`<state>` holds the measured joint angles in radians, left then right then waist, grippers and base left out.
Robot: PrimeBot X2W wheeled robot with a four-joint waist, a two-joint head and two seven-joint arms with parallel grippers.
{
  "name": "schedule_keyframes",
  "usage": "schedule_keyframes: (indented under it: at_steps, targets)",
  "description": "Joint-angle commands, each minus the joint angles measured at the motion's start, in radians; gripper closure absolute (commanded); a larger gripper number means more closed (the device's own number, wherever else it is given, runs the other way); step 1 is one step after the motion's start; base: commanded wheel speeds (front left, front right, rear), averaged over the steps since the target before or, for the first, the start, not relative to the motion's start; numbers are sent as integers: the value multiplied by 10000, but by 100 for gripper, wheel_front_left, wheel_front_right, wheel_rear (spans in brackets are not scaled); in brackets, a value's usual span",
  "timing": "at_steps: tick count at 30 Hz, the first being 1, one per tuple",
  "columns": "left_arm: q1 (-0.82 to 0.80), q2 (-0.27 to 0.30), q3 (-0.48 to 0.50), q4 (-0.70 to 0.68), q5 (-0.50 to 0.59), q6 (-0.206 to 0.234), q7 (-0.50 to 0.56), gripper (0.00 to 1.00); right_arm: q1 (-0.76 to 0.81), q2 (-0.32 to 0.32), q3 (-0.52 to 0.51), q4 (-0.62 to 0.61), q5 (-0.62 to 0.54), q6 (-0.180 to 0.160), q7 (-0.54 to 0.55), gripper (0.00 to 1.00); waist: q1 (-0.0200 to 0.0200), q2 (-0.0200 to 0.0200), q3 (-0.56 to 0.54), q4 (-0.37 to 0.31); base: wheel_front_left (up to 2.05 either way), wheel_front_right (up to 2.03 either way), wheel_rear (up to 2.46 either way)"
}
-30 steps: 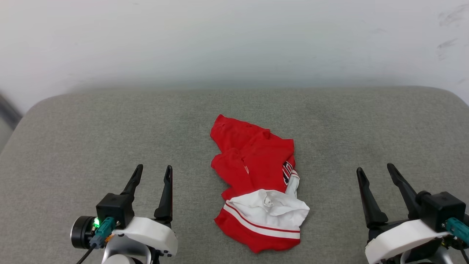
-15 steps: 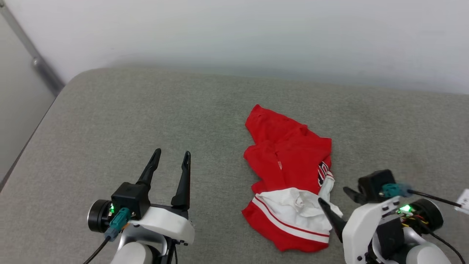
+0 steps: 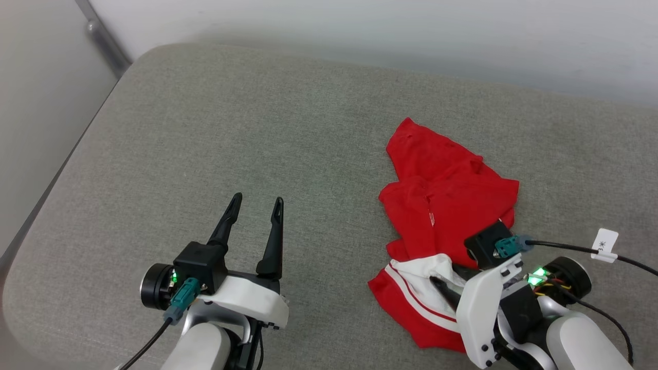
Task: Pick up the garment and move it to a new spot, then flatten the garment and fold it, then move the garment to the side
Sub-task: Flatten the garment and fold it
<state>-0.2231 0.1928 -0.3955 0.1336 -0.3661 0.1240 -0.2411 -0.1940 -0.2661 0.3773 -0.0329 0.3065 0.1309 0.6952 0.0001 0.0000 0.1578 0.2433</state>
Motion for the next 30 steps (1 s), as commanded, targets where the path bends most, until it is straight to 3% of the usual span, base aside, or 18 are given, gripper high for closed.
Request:
schedule_keyframes:
  at_steps: [1, 8, 12, 16, 23, 30]
  targets:
    - [-96, -18, 10, 28, -6, 13, -65, 0, -189, 19, 29, -28, 38, -3, -132, 100, -1, 0, 4, -43, 0, 0, 0]
    - [0, 78, 107, 121, -17, 75, -116, 0, -651, -62, -167, -754, -93, -5, -724, 100, -1, 0, -156, -687, 0, 0, 0]
    - [31, 119, 130, 87, -32, 64, -132, 0, -755, 60, -1118, -1268, -297, -5, -1031, 100, -1, 0, -217, -1144, 0, 0, 0]
    - [71, 210, 163, 74, -75, 105, -103, 0, -437, 382, -2789, -1282, -409, -5, -1253, 100, -1, 0, -208, -1576, 0, 0, 0]
    - [151, 326, 200, 29, -148, 186, -5, 0, 637, 939, -5997, 433, -829, -3, -1595, 100, -1, 0, -213, -2000, 0, 0, 0]
    - [314, 430, 197, -28, -187, 281, 140, 0, 1169, 1627, -7551, 2715, -1077, -5, -1986, 100, -1, 0, -222, -2160, 0, 0, 0]
